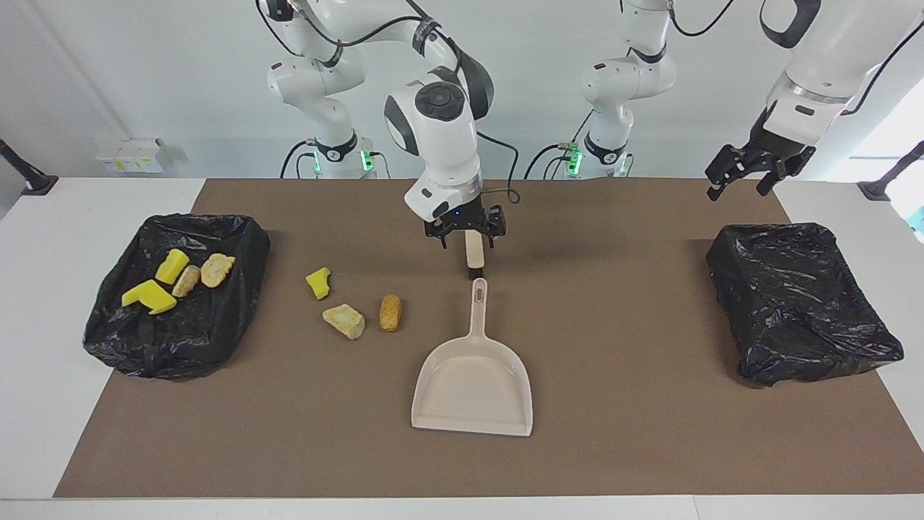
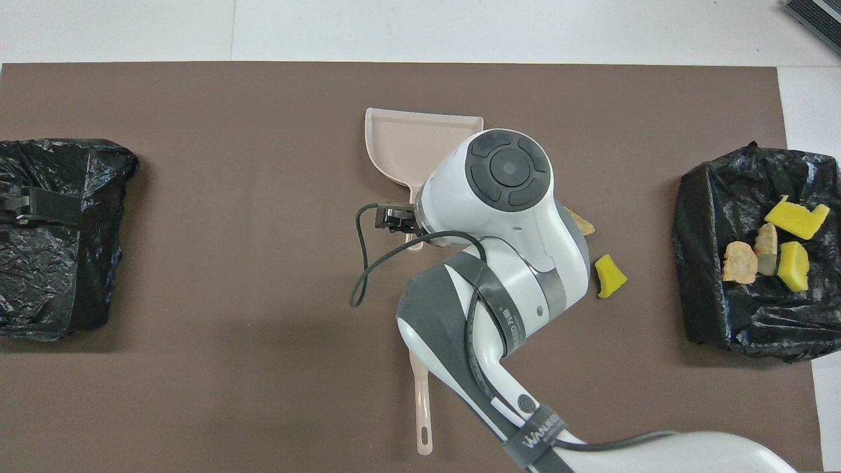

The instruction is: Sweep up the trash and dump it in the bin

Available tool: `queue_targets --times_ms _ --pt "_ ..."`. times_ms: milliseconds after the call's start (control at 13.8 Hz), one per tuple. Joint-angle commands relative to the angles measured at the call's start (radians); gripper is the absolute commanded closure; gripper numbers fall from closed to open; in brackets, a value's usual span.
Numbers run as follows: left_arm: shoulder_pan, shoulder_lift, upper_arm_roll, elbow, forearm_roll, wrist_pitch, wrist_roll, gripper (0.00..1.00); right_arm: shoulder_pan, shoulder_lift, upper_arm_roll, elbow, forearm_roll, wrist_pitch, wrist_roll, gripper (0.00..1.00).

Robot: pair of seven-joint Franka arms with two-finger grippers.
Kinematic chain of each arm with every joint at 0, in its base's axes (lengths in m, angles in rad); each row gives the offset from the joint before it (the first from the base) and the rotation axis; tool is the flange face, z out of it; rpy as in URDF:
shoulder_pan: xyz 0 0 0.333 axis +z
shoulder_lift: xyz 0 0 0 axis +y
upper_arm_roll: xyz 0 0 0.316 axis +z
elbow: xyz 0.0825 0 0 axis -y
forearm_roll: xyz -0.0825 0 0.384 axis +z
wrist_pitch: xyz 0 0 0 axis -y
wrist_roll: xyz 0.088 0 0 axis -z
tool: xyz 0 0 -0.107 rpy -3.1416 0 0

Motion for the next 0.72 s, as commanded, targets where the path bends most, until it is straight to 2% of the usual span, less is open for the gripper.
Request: queue_targets --times_ms 0,434,652 --pt "0.013 -0.011 -0.002 -0.004 -0.004 0.012 0.006 0.00 0.014 -0.105 0.001 -0.155 -0.005 0.030 0.024 0.00" --pt "-0.071 -0.009 0.046 -0.004 0.028 0.006 0.002 0.00 0.062 -0.241 0.001 -0.389 0.018 0.100 0.041 0.00" --pt "-0.094 -0.011 0.073 -0.006 0.030 0.006 0.002 0.00 0.138 -0.246 0.001 -0.442 0.019 0.163 0.133 0.00"
